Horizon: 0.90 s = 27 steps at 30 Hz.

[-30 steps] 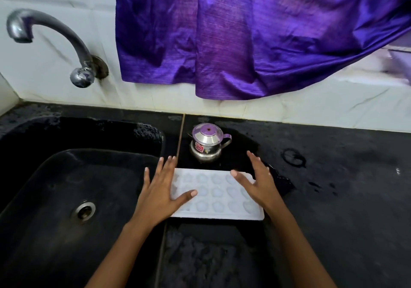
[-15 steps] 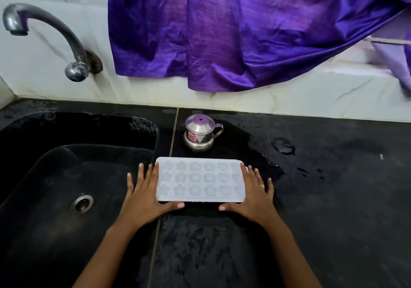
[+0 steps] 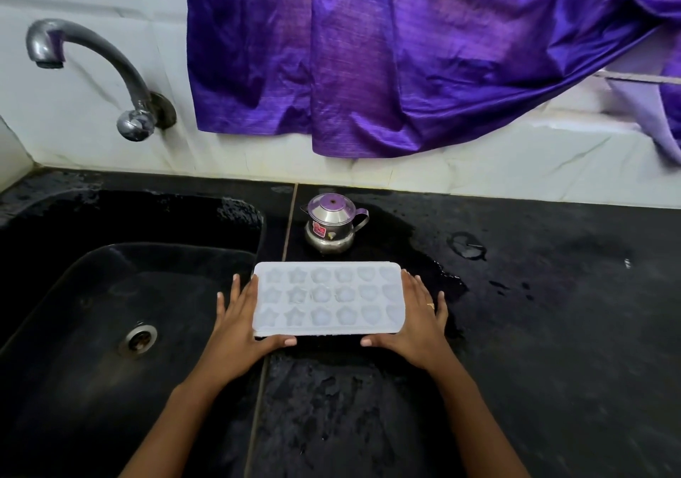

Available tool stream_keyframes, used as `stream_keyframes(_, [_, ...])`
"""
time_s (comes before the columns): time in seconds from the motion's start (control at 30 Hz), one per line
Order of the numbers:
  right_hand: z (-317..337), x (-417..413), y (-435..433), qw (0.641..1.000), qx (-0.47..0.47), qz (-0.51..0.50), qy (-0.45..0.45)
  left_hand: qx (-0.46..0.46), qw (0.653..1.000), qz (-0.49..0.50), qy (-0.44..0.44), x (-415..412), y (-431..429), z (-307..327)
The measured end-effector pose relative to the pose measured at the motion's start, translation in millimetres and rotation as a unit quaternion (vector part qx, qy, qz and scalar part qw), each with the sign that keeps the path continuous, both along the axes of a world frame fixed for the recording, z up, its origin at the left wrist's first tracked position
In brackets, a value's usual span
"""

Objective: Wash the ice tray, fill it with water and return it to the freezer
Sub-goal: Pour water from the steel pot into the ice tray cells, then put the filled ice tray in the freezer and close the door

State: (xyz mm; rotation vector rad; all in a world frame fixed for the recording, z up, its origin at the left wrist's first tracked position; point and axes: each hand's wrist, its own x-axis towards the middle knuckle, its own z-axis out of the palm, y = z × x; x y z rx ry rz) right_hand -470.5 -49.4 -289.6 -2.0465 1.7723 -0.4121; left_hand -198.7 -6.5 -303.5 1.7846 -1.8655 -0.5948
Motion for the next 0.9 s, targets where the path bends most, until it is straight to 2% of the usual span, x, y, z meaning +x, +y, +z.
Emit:
stream_keyframes(0.47, [23.5, 20.5, 37.0, 0.998, 0.021, 0.048, -0.027, -0.029, 0.997, 0.061, 0.048, 11.2, 66.7, 20.4])
stream_keyframes(0.9, [50.5, 60.4, 88.1, 0.993, 0.000, 0.104, -0.050, -0.042, 0.988, 0.128, 0.074, 36.9, 150.3, 32.8])
